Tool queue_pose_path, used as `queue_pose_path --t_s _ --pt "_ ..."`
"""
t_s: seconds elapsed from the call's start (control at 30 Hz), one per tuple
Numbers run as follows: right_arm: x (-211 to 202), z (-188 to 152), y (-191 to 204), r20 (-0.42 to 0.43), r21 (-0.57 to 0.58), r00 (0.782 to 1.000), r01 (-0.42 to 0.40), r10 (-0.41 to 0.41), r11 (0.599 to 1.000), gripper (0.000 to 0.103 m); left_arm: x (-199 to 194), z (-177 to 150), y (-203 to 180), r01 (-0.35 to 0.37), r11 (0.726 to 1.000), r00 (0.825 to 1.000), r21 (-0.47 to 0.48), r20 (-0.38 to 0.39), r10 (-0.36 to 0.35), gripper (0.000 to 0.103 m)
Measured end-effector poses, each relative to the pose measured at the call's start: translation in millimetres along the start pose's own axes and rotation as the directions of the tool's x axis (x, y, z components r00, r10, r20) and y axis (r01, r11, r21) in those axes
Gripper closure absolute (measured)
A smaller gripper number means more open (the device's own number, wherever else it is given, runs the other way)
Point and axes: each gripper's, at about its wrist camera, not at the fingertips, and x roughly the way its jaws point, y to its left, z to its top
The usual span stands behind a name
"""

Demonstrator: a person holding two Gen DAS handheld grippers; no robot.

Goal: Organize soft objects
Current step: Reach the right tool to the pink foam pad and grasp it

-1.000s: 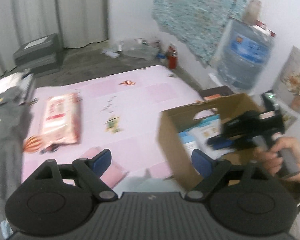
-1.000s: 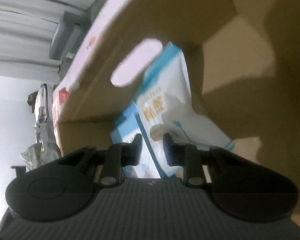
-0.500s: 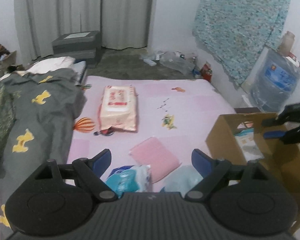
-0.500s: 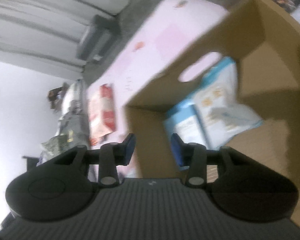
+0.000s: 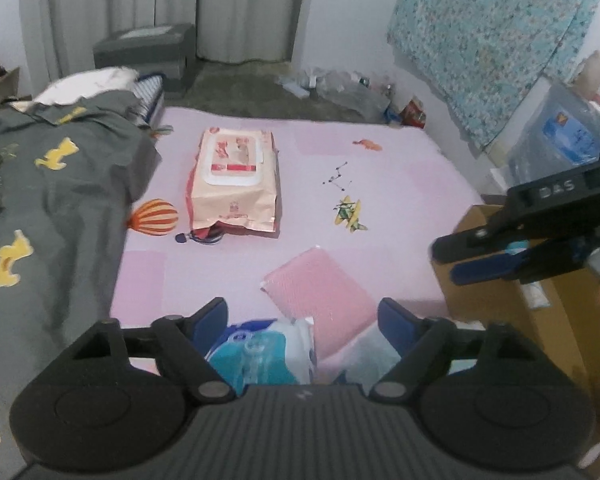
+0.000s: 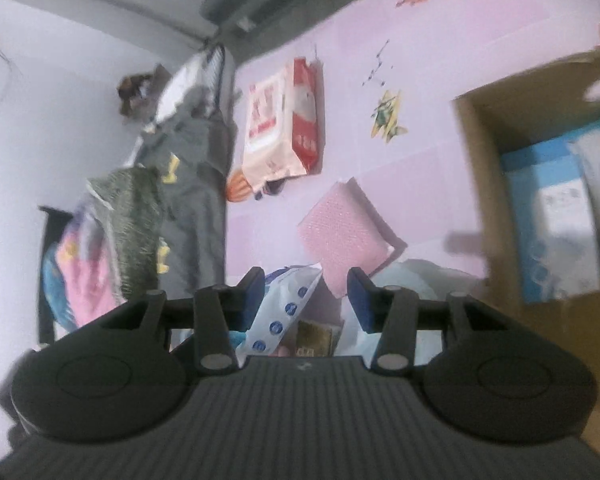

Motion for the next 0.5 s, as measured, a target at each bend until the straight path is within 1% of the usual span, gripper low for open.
queue_pose_path --t_s 0.1,0.17,0.2,0.3,0.4,0.5 --pt "35.8 14.1 4.3 -0.020 -0.006 0.998 0.055 -0.056 0.998 0.058 35.8 12.1 5.9 0.031 0.999 0.997 -0.008 -0.067 -0.031 0.029" --pt "57.1 24.2 5.0 -0.037 0.001 0.995 0.089 -0.089 0.996 0.058 64.3 19.3 13.7 0.055 0.997 0.989 -0.049 -0.134 -0.061 0.032" --pt "65.3 29.0 3.5 -0.044 0.005 0.994 0.103 -0.103 0.995 0.058 76.4 21.4 18.0 0.069 0.995 0.983 -0.069 -0.165 -0.079 0.033" --pt "95.0 42.9 -0.6 -0.068 0.007 0.987 0.147 -0.146 0.989 0.058 111.7 26.5 30.6 0.105 0.985 0.957 -0.136 -0.254 -0.137 0.033" --pt "121.4 53.1 -7.8 -0.091 0.013 0.980 0.179 -0.177 0.984 0.058 137.6 25.9 36.9 0.114 0.979 0.934 -0.170 -0.318 -0.163 0.033" --pt "140.3 59.6 -13.4 -0.114 0.004 0.973 0.201 -0.199 0.980 0.058 152.8 24.8 38.4 0.114 0.979 0.924 -0.166 -0.344 -0.166 0.037"
